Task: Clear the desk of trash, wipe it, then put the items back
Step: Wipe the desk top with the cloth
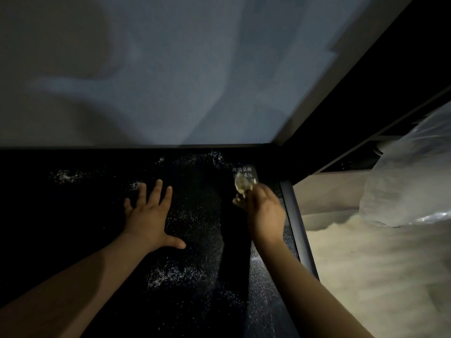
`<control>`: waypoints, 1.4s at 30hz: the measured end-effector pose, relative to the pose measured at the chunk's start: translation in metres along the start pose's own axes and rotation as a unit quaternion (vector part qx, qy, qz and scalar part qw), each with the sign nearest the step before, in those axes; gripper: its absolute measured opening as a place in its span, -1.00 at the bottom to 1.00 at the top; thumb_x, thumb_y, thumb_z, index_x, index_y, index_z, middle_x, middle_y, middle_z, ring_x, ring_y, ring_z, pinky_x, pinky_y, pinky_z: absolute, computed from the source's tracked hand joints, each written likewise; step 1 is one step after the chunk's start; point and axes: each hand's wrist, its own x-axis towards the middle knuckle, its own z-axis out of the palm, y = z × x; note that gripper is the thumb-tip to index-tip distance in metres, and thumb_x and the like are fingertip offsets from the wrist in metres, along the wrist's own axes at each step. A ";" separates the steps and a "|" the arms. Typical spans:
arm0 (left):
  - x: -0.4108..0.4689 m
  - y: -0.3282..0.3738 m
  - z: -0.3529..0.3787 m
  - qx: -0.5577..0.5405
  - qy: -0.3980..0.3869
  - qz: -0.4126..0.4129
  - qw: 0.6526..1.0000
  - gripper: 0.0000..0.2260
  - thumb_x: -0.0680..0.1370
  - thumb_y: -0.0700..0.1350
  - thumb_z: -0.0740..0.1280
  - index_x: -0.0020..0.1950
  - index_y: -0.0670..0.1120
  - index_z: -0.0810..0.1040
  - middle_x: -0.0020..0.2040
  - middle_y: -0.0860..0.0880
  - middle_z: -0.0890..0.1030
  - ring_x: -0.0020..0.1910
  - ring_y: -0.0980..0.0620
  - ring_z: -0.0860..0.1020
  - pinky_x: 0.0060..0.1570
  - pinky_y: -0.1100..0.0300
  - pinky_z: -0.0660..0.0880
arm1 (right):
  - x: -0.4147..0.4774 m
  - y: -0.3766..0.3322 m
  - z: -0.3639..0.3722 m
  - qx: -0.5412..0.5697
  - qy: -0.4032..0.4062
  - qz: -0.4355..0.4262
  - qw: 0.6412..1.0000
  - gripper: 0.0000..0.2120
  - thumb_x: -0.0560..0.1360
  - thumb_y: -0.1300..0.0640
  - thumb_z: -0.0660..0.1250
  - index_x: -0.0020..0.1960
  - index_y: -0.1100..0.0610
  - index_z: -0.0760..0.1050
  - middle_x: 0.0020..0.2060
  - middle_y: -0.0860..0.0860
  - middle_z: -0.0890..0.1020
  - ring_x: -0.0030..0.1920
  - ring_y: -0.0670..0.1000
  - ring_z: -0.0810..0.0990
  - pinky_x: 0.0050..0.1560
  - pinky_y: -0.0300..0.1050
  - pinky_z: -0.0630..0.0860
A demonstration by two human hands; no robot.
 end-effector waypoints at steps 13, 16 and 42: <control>0.003 -0.001 0.001 0.008 -0.001 0.001 1.000 0.26 0.15 0.52 0.35 0.53 0.03 -0.35 0.52 -0.05 -0.40 0.50 -0.23 -0.34 0.44 -0.29 -0.08 | 0.063 -0.014 0.049 0.050 -0.087 -0.077 0.992 -0.79 0.43 0.29 0.34 0.05 0.27 0.61 0.09 0.22 0.62 0.17 0.27 0.54 0.18 0.03 0.44; 0.002 0.000 0.000 0.007 0.000 0.001 1.000 0.26 0.16 0.51 0.36 0.54 0.03 -0.34 0.52 -0.05 -0.40 0.50 -0.24 -0.33 0.44 -0.30 -0.08 | 0.062 -0.010 0.040 0.078 -0.093 -0.122 0.985 -0.77 0.44 0.28 0.33 0.08 0.25 0.63 0.09 0.22 0.64 0.15 0.25 0.58 0.19 0.05 0.47; 0.002 0.002 -0.004 0.012 -0.009 -0.004 1.000 0.28 0.14 0.51 0.37 0.54 0.02 -0.35 0.53 -0.05 -0.38 0.51 -0.24 -0.31 0.44 -0.30 -0.03 | 0.025 0.046 0.028 -0.055 -0.166 0.032 0.984 -0.42 0.61 -0.11 -0.12 0.58 0.07 -0.07 0.56 0.07 -0.13 0.54 0.06 -0.22 0.49 0.02 -0.31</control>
